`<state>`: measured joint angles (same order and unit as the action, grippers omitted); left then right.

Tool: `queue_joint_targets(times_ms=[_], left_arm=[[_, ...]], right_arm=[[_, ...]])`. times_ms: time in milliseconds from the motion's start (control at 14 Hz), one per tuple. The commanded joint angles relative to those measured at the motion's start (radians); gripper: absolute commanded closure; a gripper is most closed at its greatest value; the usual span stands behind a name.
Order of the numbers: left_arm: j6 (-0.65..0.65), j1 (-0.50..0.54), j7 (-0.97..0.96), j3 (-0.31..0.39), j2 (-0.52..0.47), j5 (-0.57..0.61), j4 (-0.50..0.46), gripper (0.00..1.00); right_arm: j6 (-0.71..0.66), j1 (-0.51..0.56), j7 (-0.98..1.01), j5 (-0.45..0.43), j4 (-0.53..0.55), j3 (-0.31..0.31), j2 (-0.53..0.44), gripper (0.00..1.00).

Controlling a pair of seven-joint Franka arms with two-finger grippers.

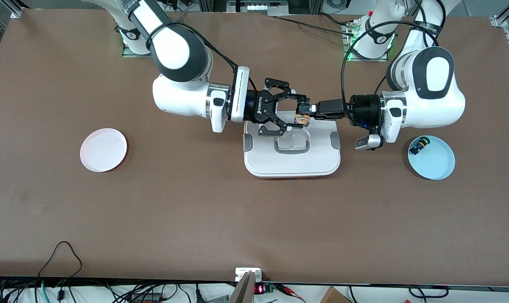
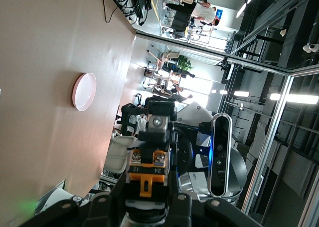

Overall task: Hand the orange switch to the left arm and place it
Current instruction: 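Open the right gripper and withdraw while the left gripper holds the switch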

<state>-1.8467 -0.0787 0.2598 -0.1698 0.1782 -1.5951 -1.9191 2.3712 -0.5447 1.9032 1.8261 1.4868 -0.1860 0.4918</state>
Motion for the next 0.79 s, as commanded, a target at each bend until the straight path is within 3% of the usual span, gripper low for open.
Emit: queue_joint_targets(times_ms=[0,287,430,717], left_arm=[[0.003,0.010,0.029,-0.004,-0.009,-0.020,-0.012,0.84],[0.006,0.013,0.048,0.001,-0.009,-0.005,-0.008,0.86],[0.027,0.028,0.082,0.003,-0.008,0.033,-0.003,0.86],[0.027,0.040,0.116,0.004,-0.006,0.226,0.023,0.85]], right_arm=[[0.010,0.008,0.010,0.013,-0.026,0.000,0.010,0.00],[-0.025,0.057,0.014,0.012,-0.026,0.005,0.001,0.00],[-0.157,0.112,0.011,-0.011,-0.020,0.005,-0.001,0.00],[-0.373,0.235,-0.006,-0.116,-0.014,0.005,-0.001,0.00]])
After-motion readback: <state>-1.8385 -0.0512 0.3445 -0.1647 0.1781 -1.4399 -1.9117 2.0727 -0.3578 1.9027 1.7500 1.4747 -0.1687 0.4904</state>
